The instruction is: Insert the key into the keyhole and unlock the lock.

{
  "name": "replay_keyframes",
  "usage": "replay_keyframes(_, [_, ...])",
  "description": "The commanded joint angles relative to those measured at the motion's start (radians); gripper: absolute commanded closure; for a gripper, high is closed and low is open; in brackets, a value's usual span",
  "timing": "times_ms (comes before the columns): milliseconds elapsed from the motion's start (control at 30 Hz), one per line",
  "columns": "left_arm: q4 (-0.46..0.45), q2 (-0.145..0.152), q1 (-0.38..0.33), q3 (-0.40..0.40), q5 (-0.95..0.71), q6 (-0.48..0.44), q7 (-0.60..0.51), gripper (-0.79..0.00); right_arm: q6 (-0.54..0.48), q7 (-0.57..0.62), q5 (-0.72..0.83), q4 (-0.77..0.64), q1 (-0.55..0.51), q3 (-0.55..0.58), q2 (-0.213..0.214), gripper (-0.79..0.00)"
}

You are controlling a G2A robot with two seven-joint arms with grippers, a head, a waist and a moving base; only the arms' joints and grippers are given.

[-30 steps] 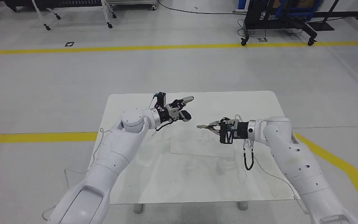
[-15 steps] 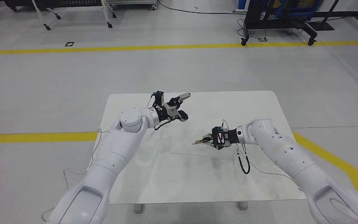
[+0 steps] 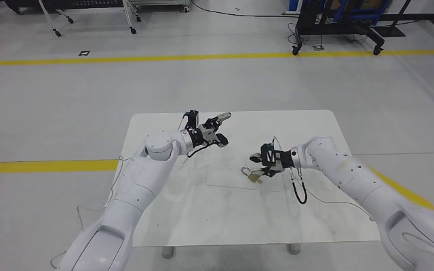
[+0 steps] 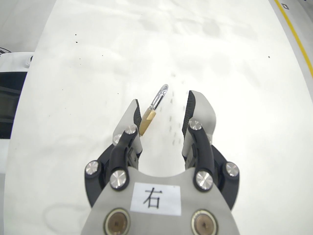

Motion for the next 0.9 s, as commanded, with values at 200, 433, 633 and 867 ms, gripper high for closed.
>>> replay_keyframes(200, [0.002, 0.000, 0.000, -0.002, 0.003, 0.000, 0.003, -0.785, 0.130, -0.015, -0.038, -0.106, -0.028, 0.110, 0.070, -0.785])
replay_keyframes(433, [0.004, 0.002, 0.003, -0.028, -0.022, 0.003, 0.050, -0.785, 0.257, -0.038, -0.048, -0.229, -0.102, 0.209, 0.124, -0.785])
replay_keyframes(633, [0.004, 0.002, 0.003, -0.028, -0.022, 0.003, 0.050, -0.785, 0.257, -0.038, -0.048, -0.229, -0.102, 0.209, 0.124, -0.785])
replay_keyframes(867, [-0.119, 0.022, 0.050, -0.038, 0.158, -0.195, 0.125, -0.785, 0.281, -0.030, -0.001, -0.226, -0.113, 0.233, 0.122, -0.785])
